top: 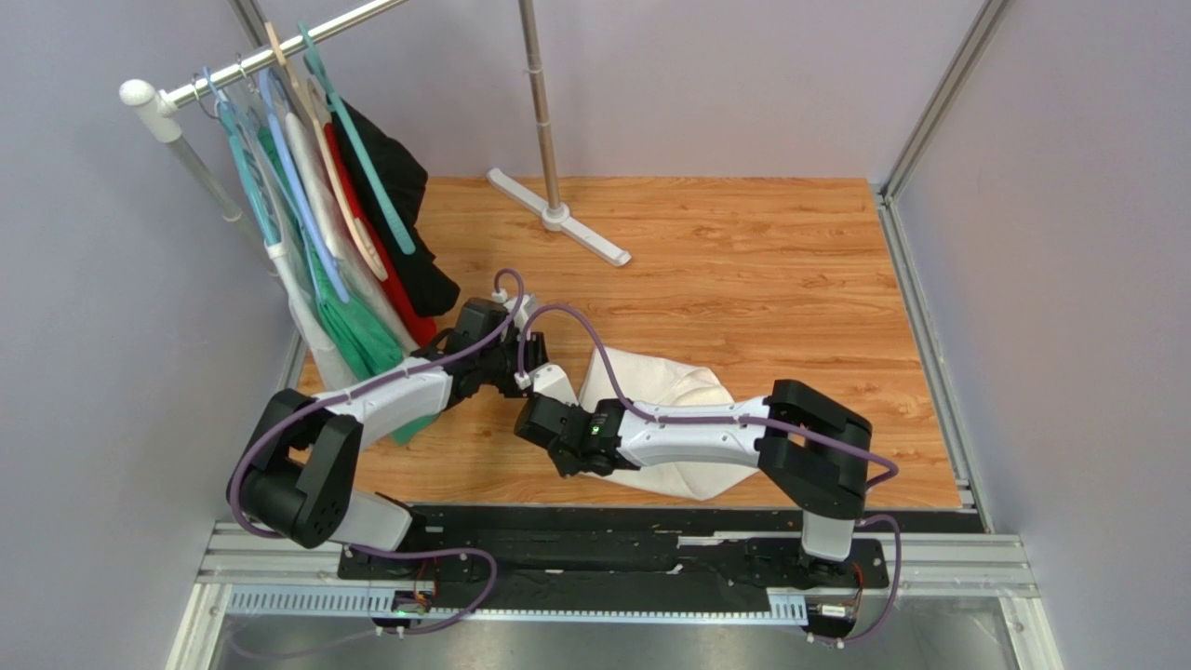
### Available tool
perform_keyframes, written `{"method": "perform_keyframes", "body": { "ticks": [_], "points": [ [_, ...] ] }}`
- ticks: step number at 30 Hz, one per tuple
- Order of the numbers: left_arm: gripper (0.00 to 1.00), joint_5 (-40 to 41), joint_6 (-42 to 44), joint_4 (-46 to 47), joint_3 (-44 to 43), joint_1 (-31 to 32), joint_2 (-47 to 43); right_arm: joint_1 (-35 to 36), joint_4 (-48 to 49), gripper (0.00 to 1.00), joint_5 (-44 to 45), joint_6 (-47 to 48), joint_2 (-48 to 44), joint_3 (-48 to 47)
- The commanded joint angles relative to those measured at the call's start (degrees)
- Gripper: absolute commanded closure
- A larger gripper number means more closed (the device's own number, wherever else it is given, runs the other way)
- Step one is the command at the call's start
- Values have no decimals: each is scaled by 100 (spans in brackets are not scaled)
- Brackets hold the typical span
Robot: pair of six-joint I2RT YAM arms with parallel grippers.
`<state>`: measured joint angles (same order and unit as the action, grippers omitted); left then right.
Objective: Fold the napkin, place the utensils inside, and roll it up
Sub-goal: Fold the napkin
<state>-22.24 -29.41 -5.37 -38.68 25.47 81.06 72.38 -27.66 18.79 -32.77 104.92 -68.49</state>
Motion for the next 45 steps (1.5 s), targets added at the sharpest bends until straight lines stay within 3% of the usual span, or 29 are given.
{"method": "perform_keyframes", "body": {
  "ticks": [1,9,11,15,16,20,24,30,38,45],
  "points": [
    [60,-79,93,44,-8,-7,-152,74,-2,99,37,-1,37,-393],
    [60,-123,84,71,9,-7,-134,127,-248,98,107,-71,-6,-526],
    [58,-228,102,115,27,-7,-134,136,-231,91,151,-193,-182,-297],
    [38,-369,172,176,18,281,-134,101,-249,73,476,-457,-875,212],
    [35,-360,172,185,18,352,-125,75,-266,65,520,-510,-1217,318],
    [30,-299,-73,422,237,432,-108,-66,-450,50,723,-783,-2194,924],
    [27,-325,-407,949,405,441,-300,-757,-469,42,505,-932,-3020,1792],
    [27,-9,-408,923,265,467,-634,-2101,-205,37,-23,-1125,-4065,2734],
    [26,0,-118,958,-972,845,-48,-3238,76,30,-507,-1644,-4736,3841],
    [25,-438,207,1196,-2555,986,1719,-3748,620,29,-850,-1776,-4709,4299]
  ]
}}
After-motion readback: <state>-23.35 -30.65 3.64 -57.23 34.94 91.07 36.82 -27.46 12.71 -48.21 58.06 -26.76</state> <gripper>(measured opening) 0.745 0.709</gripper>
